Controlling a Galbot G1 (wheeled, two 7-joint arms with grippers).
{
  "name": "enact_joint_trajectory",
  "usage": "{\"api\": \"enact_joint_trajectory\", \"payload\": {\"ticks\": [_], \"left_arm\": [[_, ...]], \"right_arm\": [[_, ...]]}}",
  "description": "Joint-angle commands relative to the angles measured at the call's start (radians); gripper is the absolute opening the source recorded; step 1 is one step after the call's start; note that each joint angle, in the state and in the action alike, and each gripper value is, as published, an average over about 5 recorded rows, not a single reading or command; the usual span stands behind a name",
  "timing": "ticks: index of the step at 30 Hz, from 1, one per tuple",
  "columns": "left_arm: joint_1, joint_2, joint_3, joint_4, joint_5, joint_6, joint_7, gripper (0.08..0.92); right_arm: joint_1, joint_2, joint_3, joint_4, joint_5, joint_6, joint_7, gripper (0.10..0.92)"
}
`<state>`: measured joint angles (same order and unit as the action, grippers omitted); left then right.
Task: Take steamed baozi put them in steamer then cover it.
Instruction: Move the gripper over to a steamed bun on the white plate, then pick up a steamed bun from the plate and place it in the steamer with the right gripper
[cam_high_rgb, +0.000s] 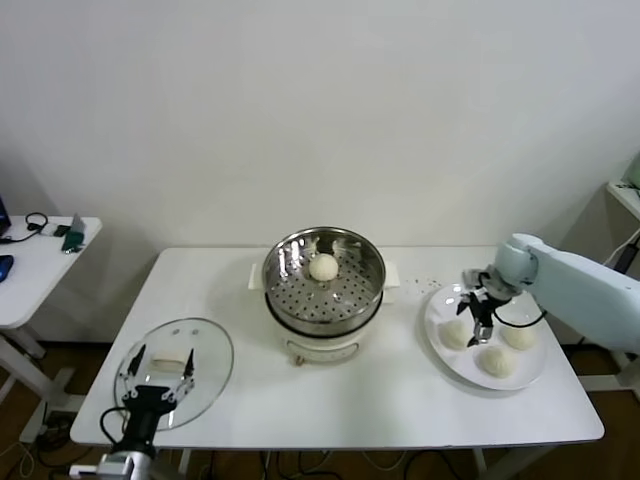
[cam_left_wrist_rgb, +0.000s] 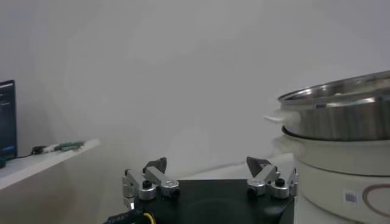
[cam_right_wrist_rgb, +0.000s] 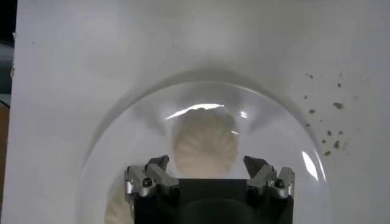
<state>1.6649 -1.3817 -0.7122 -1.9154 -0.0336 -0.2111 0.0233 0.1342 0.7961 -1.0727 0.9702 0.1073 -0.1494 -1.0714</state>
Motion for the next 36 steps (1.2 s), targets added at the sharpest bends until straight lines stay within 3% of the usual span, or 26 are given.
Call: {"api": "enact_joint_trajectory", "payload": {"ticks": [1,10,17,23,28,36], "left_arm": [[0.003,-0.001,0.0,0.002,0.002,-0.002,0.0,0.823],[0.001,-0.001,-0.003,0.002,0.002,-0.001,0.0,0.823],[0.002,-0.001,-0.001,0.001,0.002,-0.001,0.002,0.823],[0.006,-0.002,0.0,-0.004,0.002,-0.002,0.002,0.823],[0.01,-0.001,-0.002,-0.012,0.001,-0.002,0.002,0.823],[0.019,0.0,0.005,-0.026,0.0,-0.001,0.004,0.823]], "right_arm": [[-0.054,0.044,0.049,-0.063,-0.017,0.0,0.005,0.823],[-0.053,0.05,0.042,-0.082,-0.026,0.015,-0.02,0.817],[-0.046,0.051,0.042,-0.09,-0.02,0.022,-0.027,0.732],[-0.019,0.041,0.031,-0.087,0.019,0.022,-0.028,0.709],[0.087,0.016,-0.043,-0.061,0.125,0.004,-0.024,0.704],[0.427,0.018,-0.307,-0.026,0.413,-0.027,-0.023,0.704]]}}
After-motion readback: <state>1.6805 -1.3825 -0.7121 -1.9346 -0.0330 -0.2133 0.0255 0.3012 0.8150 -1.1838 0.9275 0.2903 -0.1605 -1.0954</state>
